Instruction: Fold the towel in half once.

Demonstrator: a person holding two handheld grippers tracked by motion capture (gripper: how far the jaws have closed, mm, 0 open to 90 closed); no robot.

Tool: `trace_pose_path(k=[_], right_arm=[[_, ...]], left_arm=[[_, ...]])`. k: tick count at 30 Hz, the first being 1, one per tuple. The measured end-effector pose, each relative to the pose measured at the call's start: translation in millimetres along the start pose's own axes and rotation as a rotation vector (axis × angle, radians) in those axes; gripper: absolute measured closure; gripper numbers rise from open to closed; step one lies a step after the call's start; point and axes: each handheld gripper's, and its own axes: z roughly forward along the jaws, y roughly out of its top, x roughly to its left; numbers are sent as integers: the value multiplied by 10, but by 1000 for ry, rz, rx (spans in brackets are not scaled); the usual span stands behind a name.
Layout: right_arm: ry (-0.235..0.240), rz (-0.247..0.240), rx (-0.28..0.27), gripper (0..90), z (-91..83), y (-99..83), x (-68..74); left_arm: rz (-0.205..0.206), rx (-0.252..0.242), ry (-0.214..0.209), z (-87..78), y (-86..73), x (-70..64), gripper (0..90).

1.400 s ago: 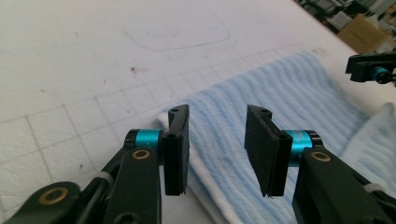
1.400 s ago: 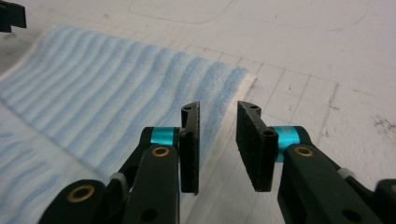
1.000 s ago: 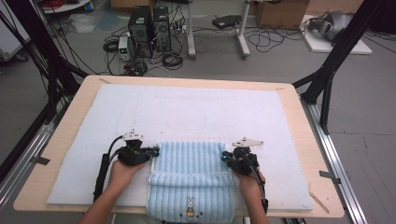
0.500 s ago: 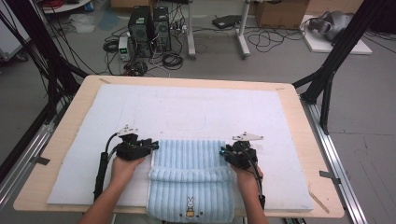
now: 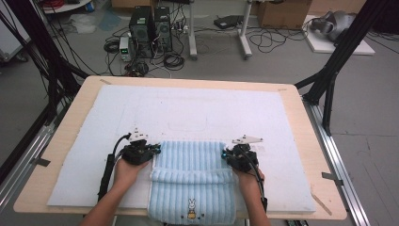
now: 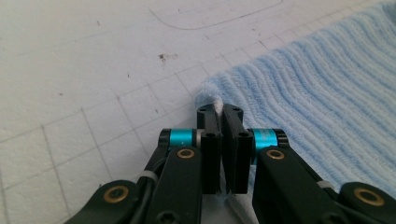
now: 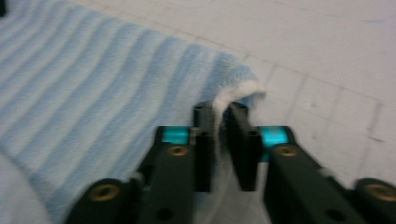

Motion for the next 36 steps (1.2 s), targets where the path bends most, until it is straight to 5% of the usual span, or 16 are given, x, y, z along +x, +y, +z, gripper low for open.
trace_pose_path(k=[8, 16, 27, 36], right_arm=[[-18, 8, -27, 856, 42, 85, -90], [-50, 9, -72, 855, 178, 408, -239], [-96, -9, -67, 855, 404, 697, -309], [-117, -8, -44, 852, 500, 692, -324]], left_arm=[[-58, -28, -9, 99, 327, 130, 864], [-80, -86, 5, 222, 636, 332, 863], [-94, -146, 22, 362, 652, 506, 862], [-122, -152, 5, 427, 623, 546, 863]])
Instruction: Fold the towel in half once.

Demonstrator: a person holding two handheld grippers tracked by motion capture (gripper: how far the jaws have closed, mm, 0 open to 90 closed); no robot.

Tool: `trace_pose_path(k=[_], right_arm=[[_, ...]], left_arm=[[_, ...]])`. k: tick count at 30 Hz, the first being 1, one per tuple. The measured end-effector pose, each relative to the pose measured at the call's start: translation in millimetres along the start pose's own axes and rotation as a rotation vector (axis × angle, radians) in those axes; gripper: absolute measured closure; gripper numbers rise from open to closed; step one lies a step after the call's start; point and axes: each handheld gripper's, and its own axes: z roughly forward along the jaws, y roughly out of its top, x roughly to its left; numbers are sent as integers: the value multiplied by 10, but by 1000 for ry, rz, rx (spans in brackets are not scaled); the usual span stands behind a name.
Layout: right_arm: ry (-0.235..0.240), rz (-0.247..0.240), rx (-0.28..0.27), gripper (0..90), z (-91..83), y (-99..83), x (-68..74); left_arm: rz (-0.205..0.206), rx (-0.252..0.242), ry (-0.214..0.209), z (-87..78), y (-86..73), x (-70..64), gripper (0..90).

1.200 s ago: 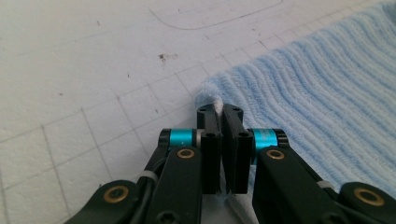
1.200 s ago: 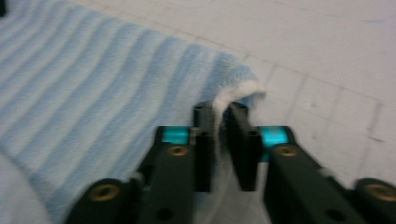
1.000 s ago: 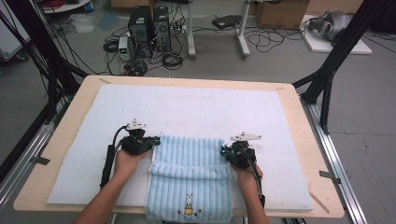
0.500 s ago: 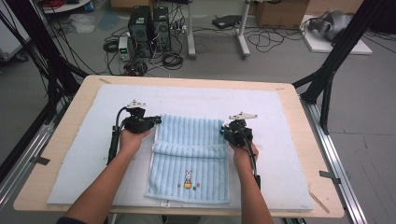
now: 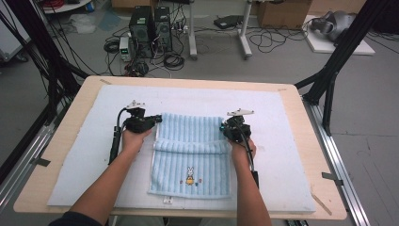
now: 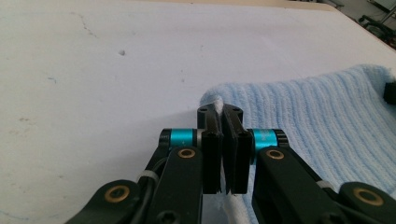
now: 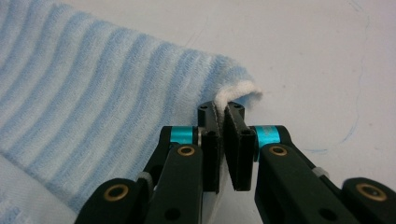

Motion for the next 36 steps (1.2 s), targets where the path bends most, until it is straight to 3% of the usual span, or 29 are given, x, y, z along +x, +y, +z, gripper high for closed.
trace_pose_path(k=[2, 4, 6, 11, 12, 16, 19, 23, 26, 28, 30, 32, 36], right_arm=[[0, 15, 4, 841, 12, -8, -3], [-1, 21, 9, 749, 11, -12, -4], [20, 51, 7, 646, -16, -14, -20], [79, 84, -13, 561, -155, -25, -39], [105, 83, -12, 551, -182, -25, -34], [138, 45, -7, 553, -277, -31, 35], [167, 44, -10, 555, -328, -76, 49], [190, 42, 9, 562, -347, -156, 56], [207, 38, 26, 633, -357, -214, 55], [224, 32, 24, 683, -379, -243, 62], [243, 18, 27, 721, -400, -262, 78], [269, 9, 33, 723, -419, -280, 102], [292, -12, 40, 715, -478, -340, 169]], left_arm=[[-6, 3, 3, 4, -10, 1, 844], [-21, 13, 14, -12, -9, 10, 689], [-36, 28, 7, -53, -4, 25, 604], [-26, 49, -29, -184, 8, -10, 512], [-23, 51, -38, -209, 4, -24, 512], [-12, 75, -74, -277, -51, -85, 527], [5, 124, -101, -285, -109, -138, 545], [33, 134, -111, -304, -183, -207, 558], [25, 172, -117, -309, -252, -212, 568], [36, 179, -136, -334, -288, -232, 646], [59, 184, -139, -366, -316, -257, 778], [68, 184, -148, -400, -341, -267, 842], [68, 175, -182, -505, -355, -305, 833]])
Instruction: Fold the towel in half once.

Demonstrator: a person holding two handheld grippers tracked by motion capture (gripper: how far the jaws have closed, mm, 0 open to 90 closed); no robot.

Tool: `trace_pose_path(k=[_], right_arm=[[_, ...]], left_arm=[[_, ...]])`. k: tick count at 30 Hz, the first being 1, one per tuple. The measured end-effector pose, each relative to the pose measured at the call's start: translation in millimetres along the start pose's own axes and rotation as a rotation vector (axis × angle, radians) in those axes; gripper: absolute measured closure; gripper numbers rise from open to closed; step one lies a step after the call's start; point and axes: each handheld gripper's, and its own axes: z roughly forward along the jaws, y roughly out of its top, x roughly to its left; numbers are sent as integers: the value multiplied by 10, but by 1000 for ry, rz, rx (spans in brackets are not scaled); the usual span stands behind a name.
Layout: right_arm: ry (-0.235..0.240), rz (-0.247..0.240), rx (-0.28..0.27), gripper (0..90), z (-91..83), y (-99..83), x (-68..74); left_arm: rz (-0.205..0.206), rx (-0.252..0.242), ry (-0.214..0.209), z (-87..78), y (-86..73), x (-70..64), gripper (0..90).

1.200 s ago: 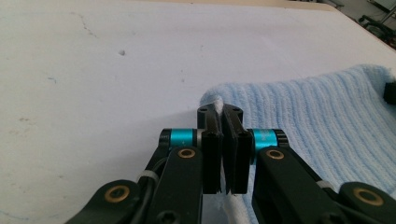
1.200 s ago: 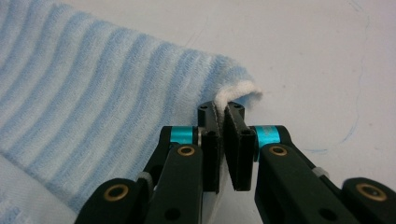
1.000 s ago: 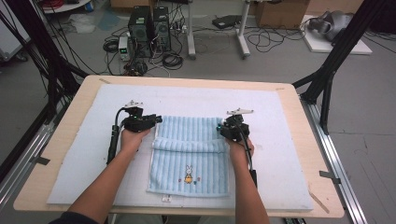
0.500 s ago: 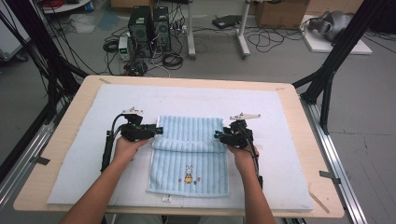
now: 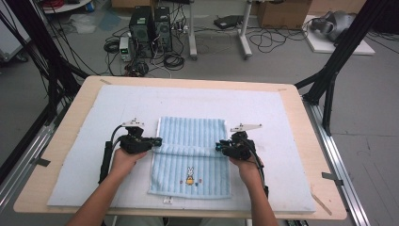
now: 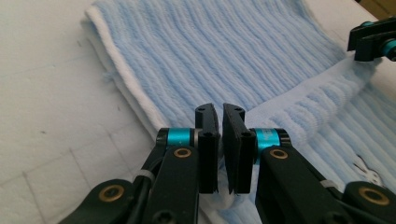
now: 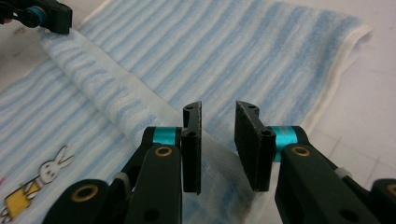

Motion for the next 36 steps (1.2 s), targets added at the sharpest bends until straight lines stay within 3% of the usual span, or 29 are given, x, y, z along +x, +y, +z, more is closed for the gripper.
trace_pose_path(k=[6, 12, 18, 21, 24, 29, 32, 36], right_arm=[[19, -4, 24, 706, -49, -162, 74], [23, -37, 23, 688, -217, -376, 181], [-13, -20, -50, 651, -448, -476, 177], [-70, 8, -74, 642, -525, -498, 161], [-118, -18, -72, 639, -537, -514, 196], [-141, -73, -53, 620, -468, -497, 320], [-157, -97, -11, 611, -381, -496, 385], [-196, -108, 22, 677, -314, -519, 438]], left_arm=[[33, -15, -16, -119, 28, -135, 777], [-10, -94, -2, -313, -38, -159, 629], [-41, -129, 9, -420, -201, -138, 591], [-43, -115, 24, -420, -276, -140, 576], [-47, -106, 35, -397, -354, -159, 573], [-28, -71, 58, -324, -448, -206, 565], [-16, -59, 58, -282, -483, -266, 547], [28, -32, 109, -223, -543, -320, 554]])
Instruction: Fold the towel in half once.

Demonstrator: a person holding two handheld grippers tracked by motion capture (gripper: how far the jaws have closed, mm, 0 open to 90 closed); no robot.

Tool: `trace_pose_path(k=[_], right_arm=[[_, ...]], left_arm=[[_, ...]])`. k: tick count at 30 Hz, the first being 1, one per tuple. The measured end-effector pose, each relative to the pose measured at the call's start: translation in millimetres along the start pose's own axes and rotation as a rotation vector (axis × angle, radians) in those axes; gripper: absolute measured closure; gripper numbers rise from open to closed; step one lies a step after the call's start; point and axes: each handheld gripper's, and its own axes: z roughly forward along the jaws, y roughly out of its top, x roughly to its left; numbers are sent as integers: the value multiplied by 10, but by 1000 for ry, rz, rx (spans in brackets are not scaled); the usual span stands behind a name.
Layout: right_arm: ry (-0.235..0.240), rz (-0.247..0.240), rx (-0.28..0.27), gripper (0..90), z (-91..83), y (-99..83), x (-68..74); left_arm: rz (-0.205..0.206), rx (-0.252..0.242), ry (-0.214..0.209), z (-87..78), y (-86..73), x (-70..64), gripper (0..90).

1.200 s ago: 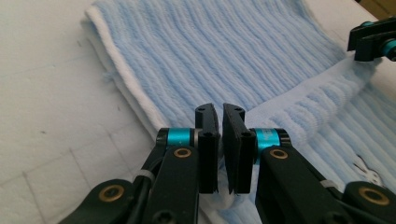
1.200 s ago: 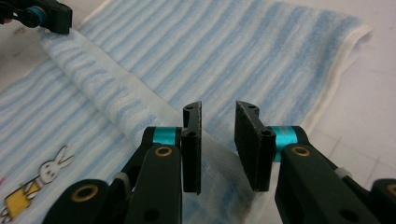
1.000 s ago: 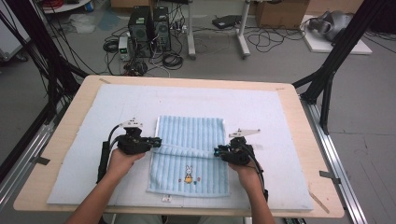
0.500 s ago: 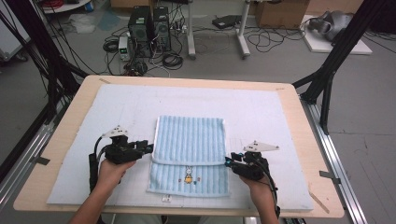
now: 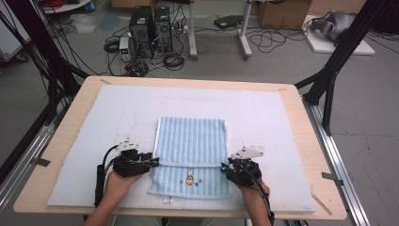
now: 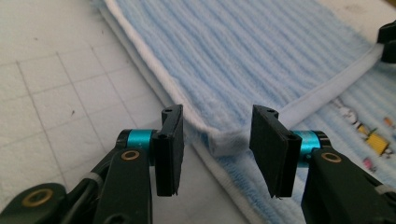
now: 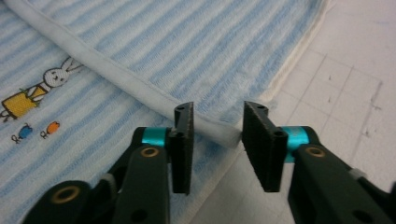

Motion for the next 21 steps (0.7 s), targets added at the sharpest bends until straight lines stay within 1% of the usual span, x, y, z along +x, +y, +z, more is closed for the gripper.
trace_pose_path(k=[2, 4, 5, 6, 8, 12, 14, 15, 16, 17, 21], right_arm=[[-14, -6, 11, 740, 15, -18, 0], [-11, 7, 1, 778, 25, -59, -16], [-8, 15, -5, 787, 30, -85, -20], [-6, 23, -20, 795, 25, -107, -31], [-11, 23, -32, 807, 10, -128, -28], [-16, 23, -49, 815, -25, -127, -18], [-18, 16, -62, 819, -45, -120, -18], [-14, 22, -64, 819, -54, -115, -13], [-13, 16, -66, 819, -61, -111, -16], [-12, 14, -66, 820, -64, -108, -18], [-10, 14, -57, 820, -52, -99, -20]], left_arm=[[13, -4, 14, 3, -6, -29, 620], [36, -1, 32, 7, -5, -53, 690], [50, 3, 37, 9, -5, -67, 734], [63, -3, 46, 10, -6, -83, 759], [74, -14, 45, -2, -7, -89, 809], [78, -44, 25, -32, -7, -82, 836], [68, -60, 3, -59, -1, -74, 839], [68, -66, -7, -71, 4, -68, 838], [68, -70, -14, -80, 6, -61, 838], [69, -73, -17, -84, 7, -52, 838], [48, -83, -24, -85, 15, -30, 836]])
